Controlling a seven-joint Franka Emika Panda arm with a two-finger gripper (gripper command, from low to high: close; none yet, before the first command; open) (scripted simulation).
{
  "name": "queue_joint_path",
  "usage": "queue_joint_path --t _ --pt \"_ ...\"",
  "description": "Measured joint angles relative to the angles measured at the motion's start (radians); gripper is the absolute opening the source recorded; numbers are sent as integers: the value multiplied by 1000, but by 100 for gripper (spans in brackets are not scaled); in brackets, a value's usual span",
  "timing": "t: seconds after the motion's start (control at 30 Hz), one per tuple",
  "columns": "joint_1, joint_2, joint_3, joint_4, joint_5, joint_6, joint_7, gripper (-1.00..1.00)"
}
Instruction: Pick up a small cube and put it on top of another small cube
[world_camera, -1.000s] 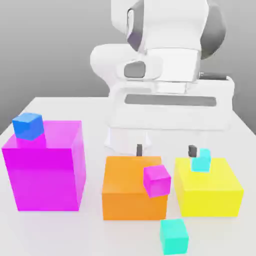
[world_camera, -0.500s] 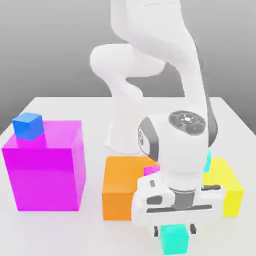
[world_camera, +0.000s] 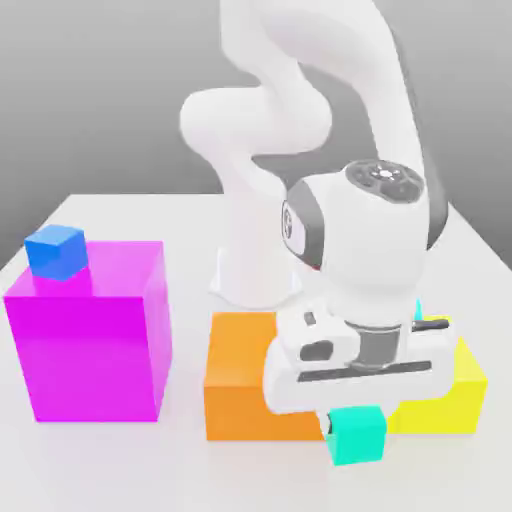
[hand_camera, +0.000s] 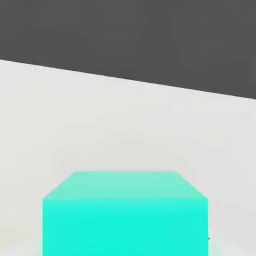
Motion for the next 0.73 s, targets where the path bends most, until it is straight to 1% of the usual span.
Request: queue_joint_path --t 0.17,0.43,0.5,0.6,0.63,0.73 --pt "12 -181 -14 -60 47 -115 -165 -100" --pt "54 -466 -76 -159 155 -308 -375 -100" --pt "53 -451 -78 -184 162 -270 -381 -100" --pt "49 -371 -74 -221 160 -154 -379 -100" --pt "48 -354 -72 -228 159 -129 -379 100" --pt "48 -354 -72 -228 159 -129 -379 100"
